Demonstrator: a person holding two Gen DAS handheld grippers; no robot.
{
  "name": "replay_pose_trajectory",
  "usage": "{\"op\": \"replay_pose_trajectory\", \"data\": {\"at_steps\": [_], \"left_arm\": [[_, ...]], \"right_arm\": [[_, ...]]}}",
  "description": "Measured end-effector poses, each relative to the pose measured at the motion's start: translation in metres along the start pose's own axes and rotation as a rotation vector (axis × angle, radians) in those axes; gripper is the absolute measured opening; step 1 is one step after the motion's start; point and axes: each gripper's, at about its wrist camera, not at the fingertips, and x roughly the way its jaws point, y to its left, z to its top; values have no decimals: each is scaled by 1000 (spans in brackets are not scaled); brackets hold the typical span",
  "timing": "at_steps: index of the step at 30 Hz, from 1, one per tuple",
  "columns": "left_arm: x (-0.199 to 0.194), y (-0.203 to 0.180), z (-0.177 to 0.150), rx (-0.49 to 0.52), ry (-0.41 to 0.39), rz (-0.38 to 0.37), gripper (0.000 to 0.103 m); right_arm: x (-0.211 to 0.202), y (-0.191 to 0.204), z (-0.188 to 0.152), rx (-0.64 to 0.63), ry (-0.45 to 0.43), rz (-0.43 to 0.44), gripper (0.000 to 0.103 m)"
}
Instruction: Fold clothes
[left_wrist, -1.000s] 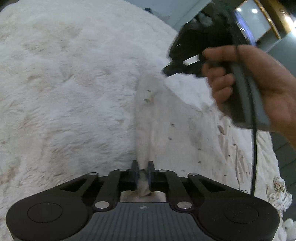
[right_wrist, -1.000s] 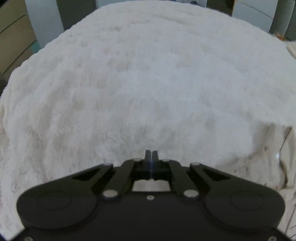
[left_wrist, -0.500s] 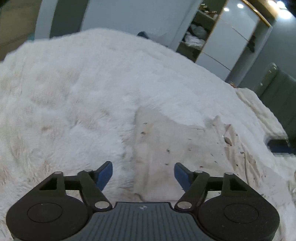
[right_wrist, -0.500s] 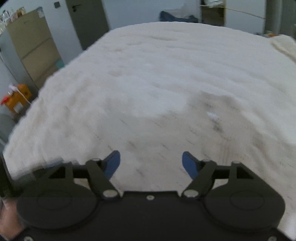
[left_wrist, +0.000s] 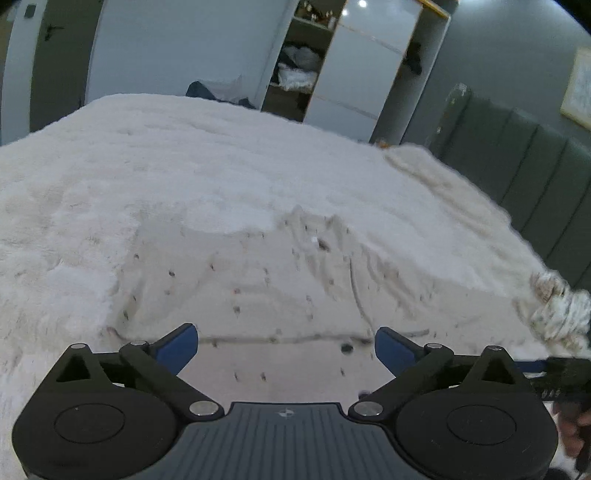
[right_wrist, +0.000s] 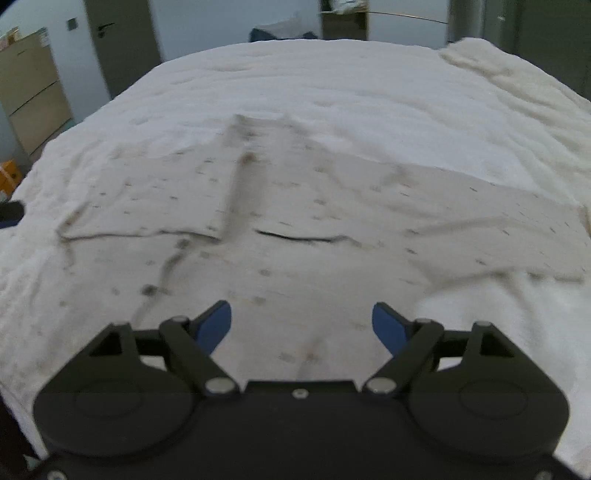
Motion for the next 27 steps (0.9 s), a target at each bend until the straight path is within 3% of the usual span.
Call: {"op": "replay_pose_trajectory", "data": {"at_steps": [4,7,12,18,24,27], "left_arm": [[4,-26,-25,0,61,44,102],[9,-35,-40,-77,108,62,102],[18,-56,-52,-162,145,17,102],[39,-94,-53,-159,182,-25,102],[54,-121,-43,-115,188,-66,102],[60,-124,-40,-125,206,-99,102]], "right_arm": [[-6,-50,-18,99,-50,5,81],[-13,-88,-28,167,-87,-13,81],[-12,-186,-41,321,-123,-71,79],[4,-282,-26,505,-161,-176,78],[53,-346,-11,800,-156,-65,78],[82,-359,-10,895,-179,-64,78]]}}
